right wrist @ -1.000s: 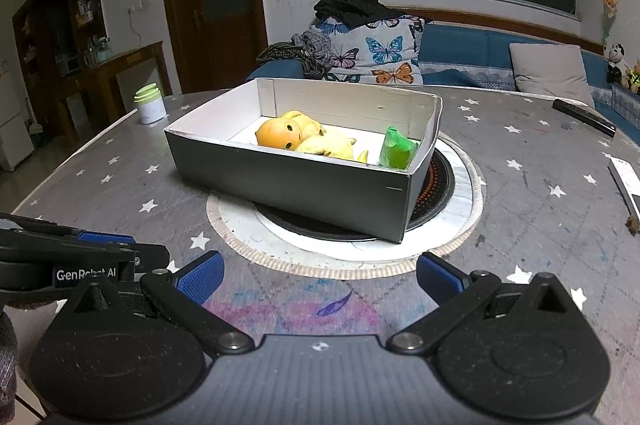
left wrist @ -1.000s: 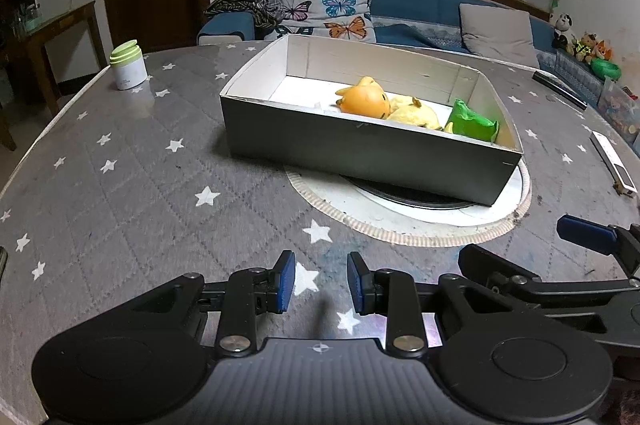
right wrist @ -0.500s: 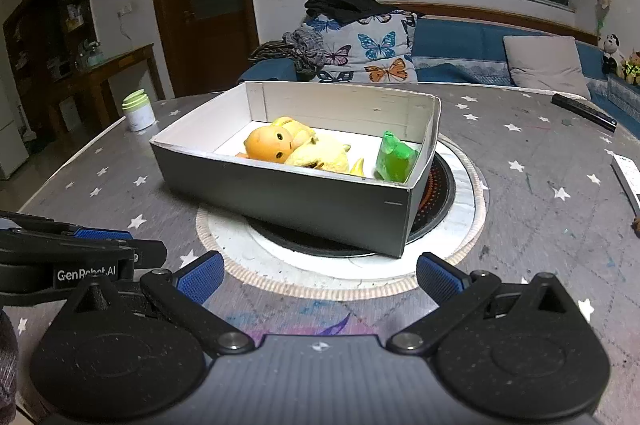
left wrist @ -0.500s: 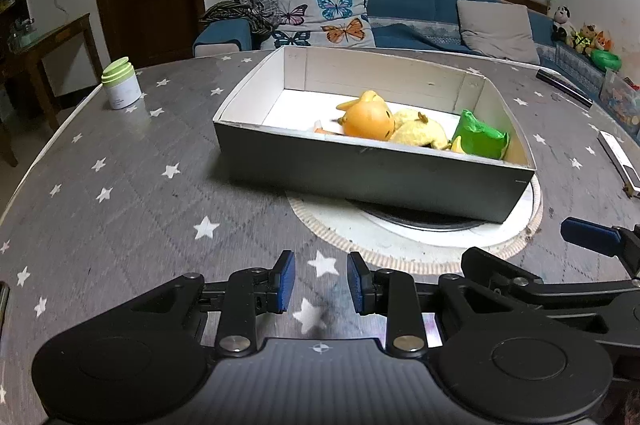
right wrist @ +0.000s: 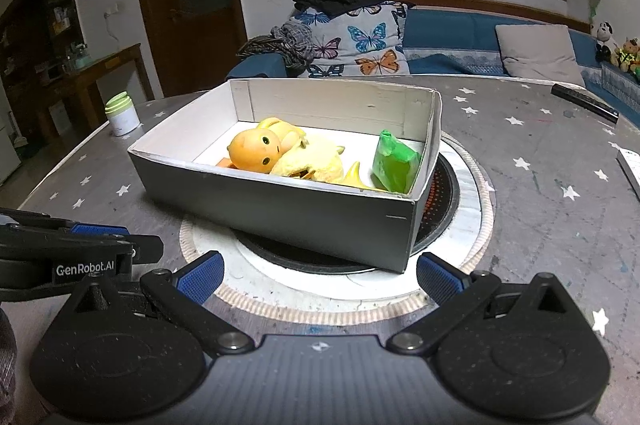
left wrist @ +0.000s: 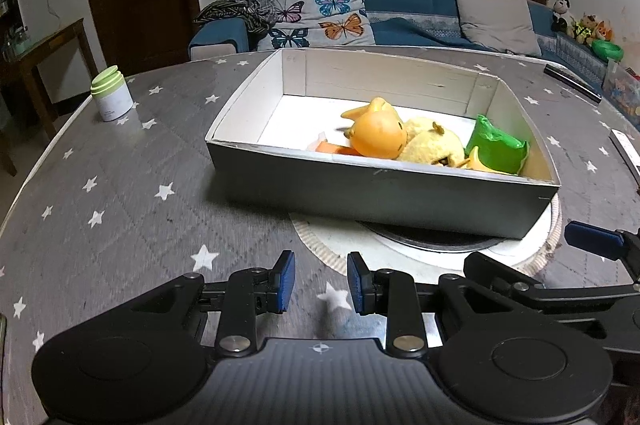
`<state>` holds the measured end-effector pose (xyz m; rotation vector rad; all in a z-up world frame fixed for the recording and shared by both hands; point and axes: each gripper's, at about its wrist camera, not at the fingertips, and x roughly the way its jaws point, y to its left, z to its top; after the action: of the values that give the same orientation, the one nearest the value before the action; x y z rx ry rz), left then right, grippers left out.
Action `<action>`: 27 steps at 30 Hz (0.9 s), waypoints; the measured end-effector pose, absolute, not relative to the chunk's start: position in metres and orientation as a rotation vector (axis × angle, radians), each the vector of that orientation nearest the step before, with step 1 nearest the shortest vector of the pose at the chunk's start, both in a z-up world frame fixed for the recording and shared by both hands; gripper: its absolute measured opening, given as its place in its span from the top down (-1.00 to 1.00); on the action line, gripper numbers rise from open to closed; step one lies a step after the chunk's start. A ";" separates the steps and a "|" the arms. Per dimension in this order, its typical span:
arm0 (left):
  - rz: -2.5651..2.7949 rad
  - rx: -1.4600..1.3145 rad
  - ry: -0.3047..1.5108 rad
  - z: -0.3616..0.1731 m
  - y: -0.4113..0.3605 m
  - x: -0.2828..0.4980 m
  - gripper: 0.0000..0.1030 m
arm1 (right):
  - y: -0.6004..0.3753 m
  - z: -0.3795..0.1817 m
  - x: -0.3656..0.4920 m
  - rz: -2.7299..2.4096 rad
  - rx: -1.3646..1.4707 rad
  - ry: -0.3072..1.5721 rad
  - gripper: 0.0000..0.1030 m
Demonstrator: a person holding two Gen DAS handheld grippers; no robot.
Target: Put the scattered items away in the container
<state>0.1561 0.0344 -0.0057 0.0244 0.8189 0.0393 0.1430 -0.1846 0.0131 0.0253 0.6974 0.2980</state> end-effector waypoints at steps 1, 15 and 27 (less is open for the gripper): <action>0.039 0.027 0.819 -0.006 0.034 0.158 0.41 | -0.184 0.013 0.145 0.296 0.026 0.698 -1.00; 0.036 0.049 0.823 -0.013 0.032 0.181 0.41 | -0.184 0.005 0.165 0.261 0.047 0.725 -1.00; 0.023 0.064 0.835 -0.019 0.030 0.191 0.41 | -0.185 -0.001 0.175 0.240 0.059 0.750 -1.00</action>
<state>0.1911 0.0298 -0.0188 0.0638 0.8350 0.0230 0.1750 -0.1851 -0.0012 0.0591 0.7495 0.2395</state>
